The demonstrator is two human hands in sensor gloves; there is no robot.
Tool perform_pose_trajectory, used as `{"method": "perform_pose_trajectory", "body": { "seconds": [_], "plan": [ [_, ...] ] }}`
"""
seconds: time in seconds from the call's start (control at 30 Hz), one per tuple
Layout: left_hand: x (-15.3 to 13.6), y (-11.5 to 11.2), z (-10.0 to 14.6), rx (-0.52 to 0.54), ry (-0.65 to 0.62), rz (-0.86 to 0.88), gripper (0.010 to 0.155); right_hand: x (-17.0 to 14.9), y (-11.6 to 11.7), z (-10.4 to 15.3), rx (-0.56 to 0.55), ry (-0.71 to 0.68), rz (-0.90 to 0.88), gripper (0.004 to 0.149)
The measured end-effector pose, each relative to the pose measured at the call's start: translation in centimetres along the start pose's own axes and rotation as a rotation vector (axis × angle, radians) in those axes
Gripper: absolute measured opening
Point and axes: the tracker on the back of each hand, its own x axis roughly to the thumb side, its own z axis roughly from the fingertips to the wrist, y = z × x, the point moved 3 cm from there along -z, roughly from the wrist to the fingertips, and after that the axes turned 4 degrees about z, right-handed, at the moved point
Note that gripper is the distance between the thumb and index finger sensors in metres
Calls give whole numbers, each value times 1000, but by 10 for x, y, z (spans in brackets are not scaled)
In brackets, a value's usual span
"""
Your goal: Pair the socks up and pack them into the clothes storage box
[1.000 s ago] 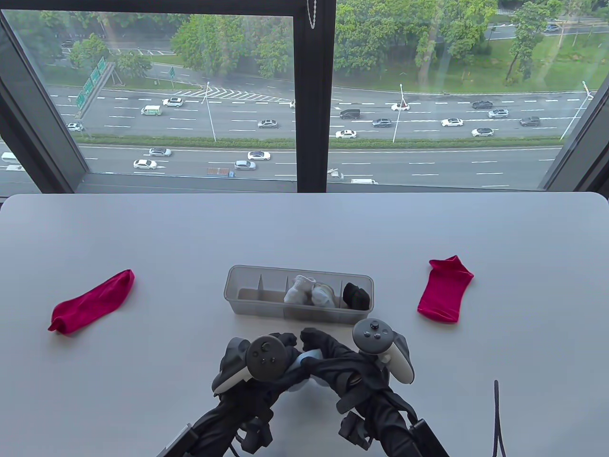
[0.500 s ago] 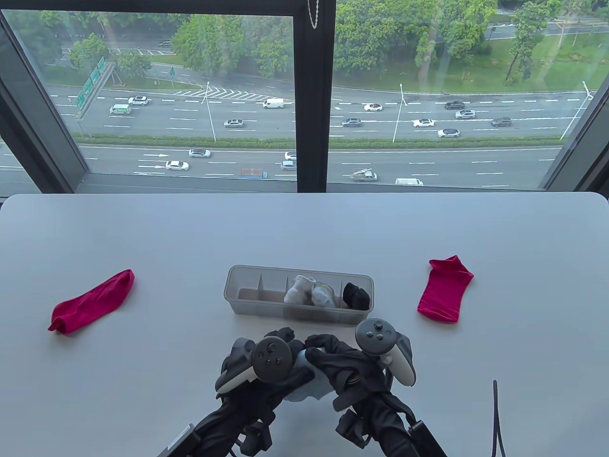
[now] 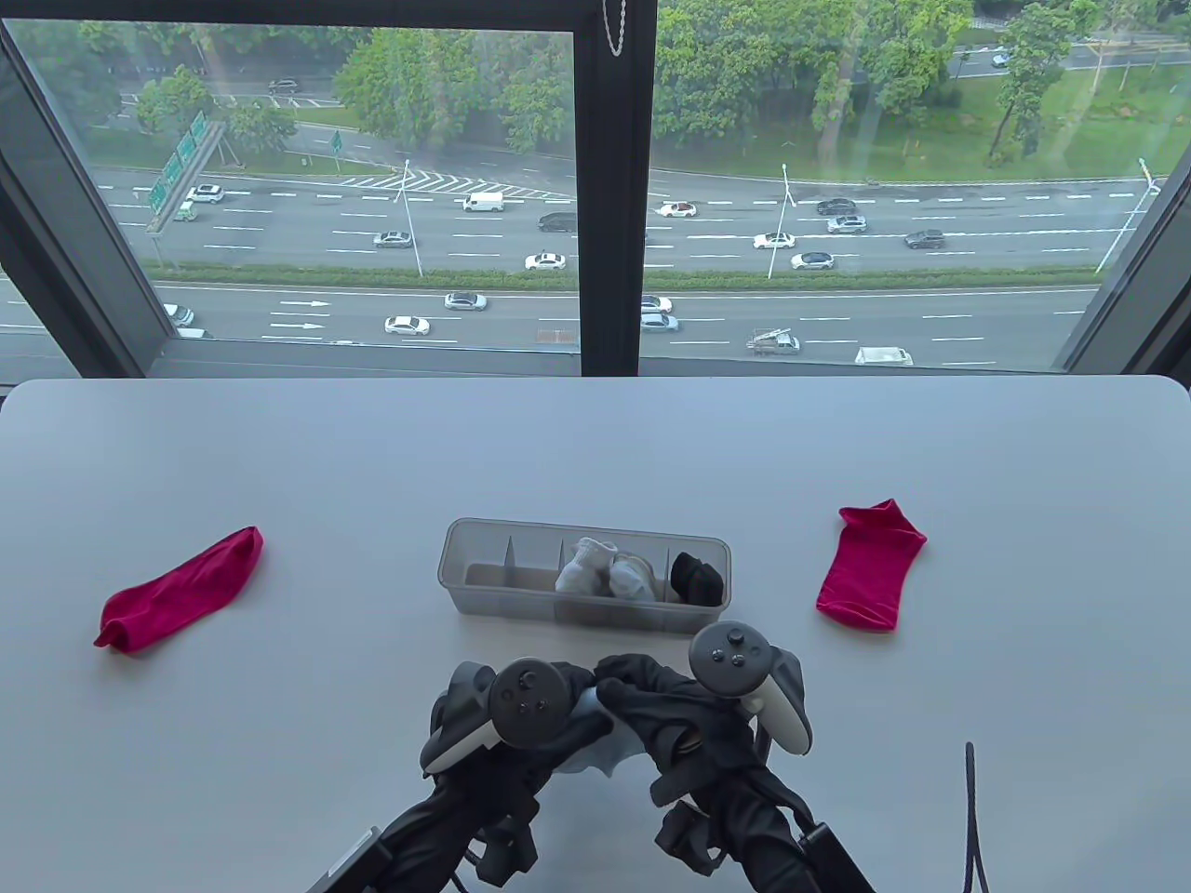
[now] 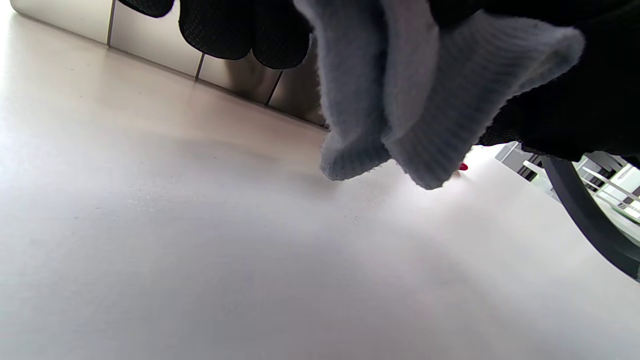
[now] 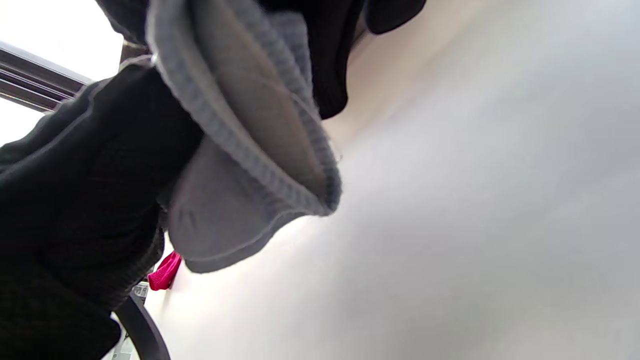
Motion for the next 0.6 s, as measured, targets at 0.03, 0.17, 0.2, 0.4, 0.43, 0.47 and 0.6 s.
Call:
{"method": "perform_pose_trajectory", "body": {
  "seconds": [0.03,0.17,0.2,0.4,0.43,0.47,0.6],
  "plan": [
    [0,-1,0,-6,-6,0,60,0,1,0,20,-12,-11,49],
    [-9,-4,0,-35,5,34,59,2,4,-2,71,-23,-55,49],
    [-9,-5,0,-32,-3,29,61,4,2,-1,43,-20,6,47],
    [-3,-3,-3,-48,3,4,64,3,2,2,4,-23,-7,48],
    [-4,-2,-2,-54,5,9,60,3,3,1,27,-28,-22,49],
    [-5,-1,-1,-55,10,12,56,4,6,1,80,-50,-47,51],
    [-13,3,2,-32,24,53,59,7,3,-1,69,-49,6,52]
  ]
}}
